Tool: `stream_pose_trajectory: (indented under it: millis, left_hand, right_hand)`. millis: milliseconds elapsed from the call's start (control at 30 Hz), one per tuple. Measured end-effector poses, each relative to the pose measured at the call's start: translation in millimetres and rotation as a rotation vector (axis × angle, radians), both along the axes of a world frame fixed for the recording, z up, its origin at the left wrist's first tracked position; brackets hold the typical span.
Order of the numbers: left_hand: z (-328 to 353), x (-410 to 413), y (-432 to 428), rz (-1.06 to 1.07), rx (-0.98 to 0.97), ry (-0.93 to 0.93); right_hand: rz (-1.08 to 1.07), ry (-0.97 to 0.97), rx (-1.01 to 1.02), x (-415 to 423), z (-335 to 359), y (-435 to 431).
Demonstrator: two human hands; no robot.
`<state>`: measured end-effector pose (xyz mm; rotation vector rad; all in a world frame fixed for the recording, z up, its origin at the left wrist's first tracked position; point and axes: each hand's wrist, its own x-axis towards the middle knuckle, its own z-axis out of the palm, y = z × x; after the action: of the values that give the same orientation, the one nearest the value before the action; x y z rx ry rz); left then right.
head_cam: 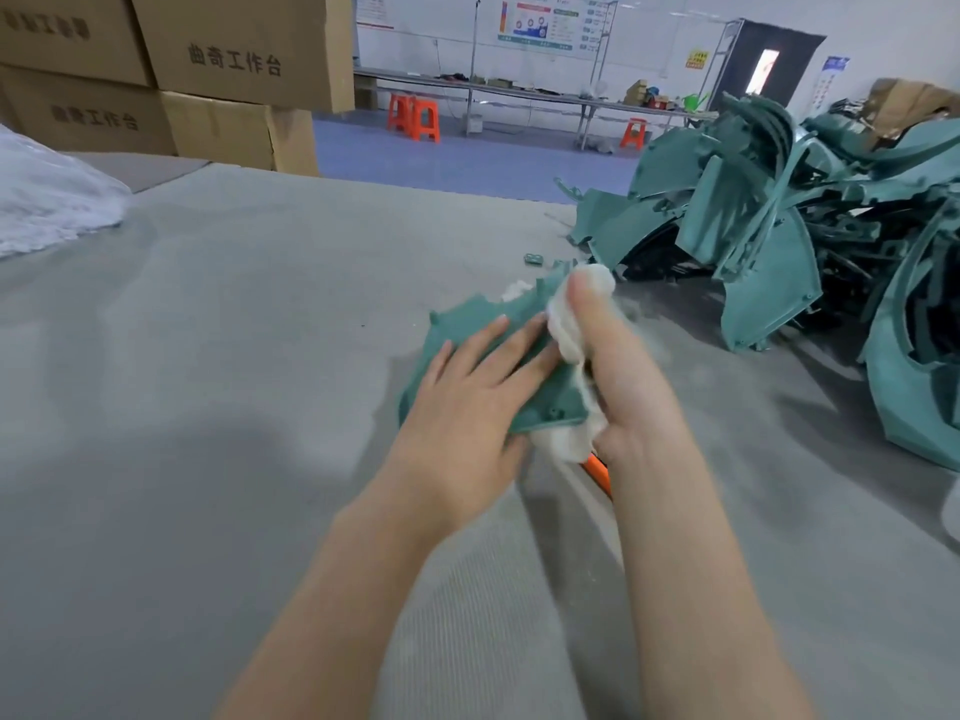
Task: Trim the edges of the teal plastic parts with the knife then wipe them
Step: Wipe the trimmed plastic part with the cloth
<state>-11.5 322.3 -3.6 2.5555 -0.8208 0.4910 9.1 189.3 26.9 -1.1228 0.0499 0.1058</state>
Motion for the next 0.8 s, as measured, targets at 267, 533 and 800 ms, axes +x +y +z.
stream_pose_trajectory:
  millis: [267, 533, 800]
  left_hand:
    - [6, -3, 14, 0.258, -0.739, -0.067]
    - [8, -8, 25, -0.131, -1.309, 1.096]
    - [0, 10, 21, -0.279, -1.631, 1.015]
  right_hand:
    - [-0.429, -0.280, -0.795, 10, -19, 1]
    - [-0.614, -0.374, -0.981, 8, -25, 9]
    - [-0.211, -0.686, -0.898, -30, -25, 51]
